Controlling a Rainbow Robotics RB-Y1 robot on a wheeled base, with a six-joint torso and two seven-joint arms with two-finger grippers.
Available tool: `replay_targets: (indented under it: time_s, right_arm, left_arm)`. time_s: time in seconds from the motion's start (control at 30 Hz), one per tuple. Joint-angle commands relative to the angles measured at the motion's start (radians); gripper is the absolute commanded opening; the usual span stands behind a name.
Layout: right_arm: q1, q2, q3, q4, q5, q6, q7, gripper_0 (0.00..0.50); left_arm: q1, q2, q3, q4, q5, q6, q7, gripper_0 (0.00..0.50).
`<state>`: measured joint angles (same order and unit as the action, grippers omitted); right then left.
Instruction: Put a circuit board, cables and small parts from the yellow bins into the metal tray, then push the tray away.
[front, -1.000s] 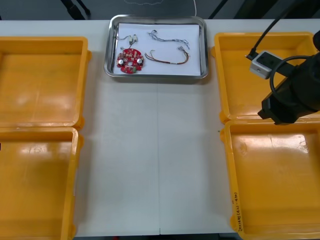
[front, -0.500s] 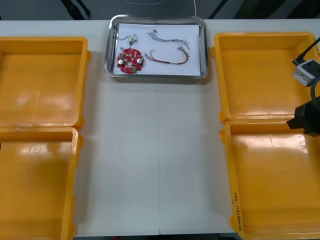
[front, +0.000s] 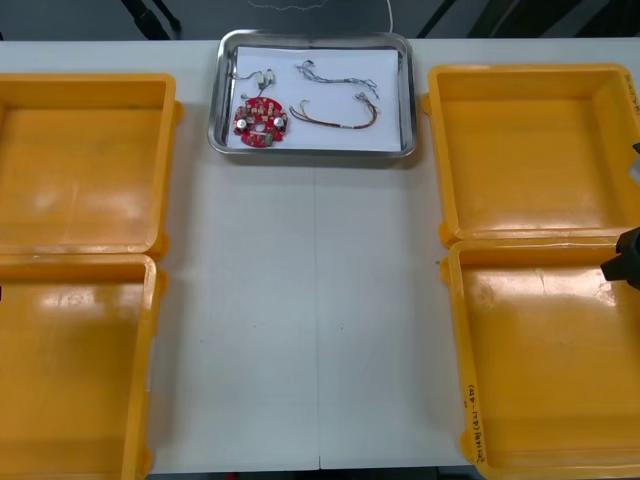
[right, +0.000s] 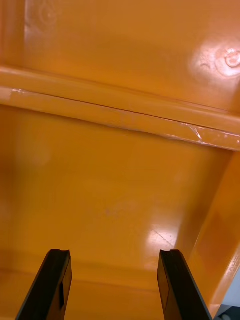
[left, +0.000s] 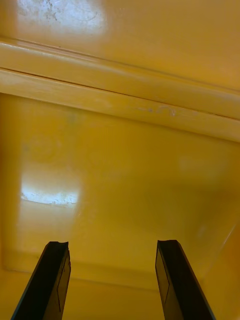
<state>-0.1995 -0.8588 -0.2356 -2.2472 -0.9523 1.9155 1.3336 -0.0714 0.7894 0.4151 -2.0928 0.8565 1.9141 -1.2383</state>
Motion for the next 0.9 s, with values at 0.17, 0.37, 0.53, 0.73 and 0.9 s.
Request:
replay_targets:
  time_s: [0.17, 0.37, 0.53, 0.73, 0.9]
  right_arm:
    - [0.008, -0.020, -0.110, -0.035, -0.006, 0.004, -0.005, 0.500]
    - [0.009, -0.025, -0.128, -0.035, -0.026, 0.004, -0.013, 0.500]
    - [0.012, -0.025, -0.131, -0.035, -0.034, 0.004, -0.022, 0.500]
    - [0.023, -0.025, -0.129, -0.035, -0.037, 0.004, -0.031, 0.500]
    - [0.031, -0.025, -0.129, -0.035, -0.040, 0.004, -0.036, 0.500]
  left_arm:
    - [0.018, 0.047, 0.007, -0.021, 0.004, 0.006, -0.102, 0.500]
    - [0.018, 0.047, 0.007, -0.021, 0.004, 0.006, -0.102, 0.500]
    - [0.018, 0.047, 0.007, -0.021, 0.004, 0.006, -0.102, 0.500]
    - [0.018, 0.047, 0.007, -0.021, 0.004, 0.006, -0.102, 0.500]
    - [0.018, 0.047, 0.007, -0.021, 0.004, 0.006, -0.102, 0.500]
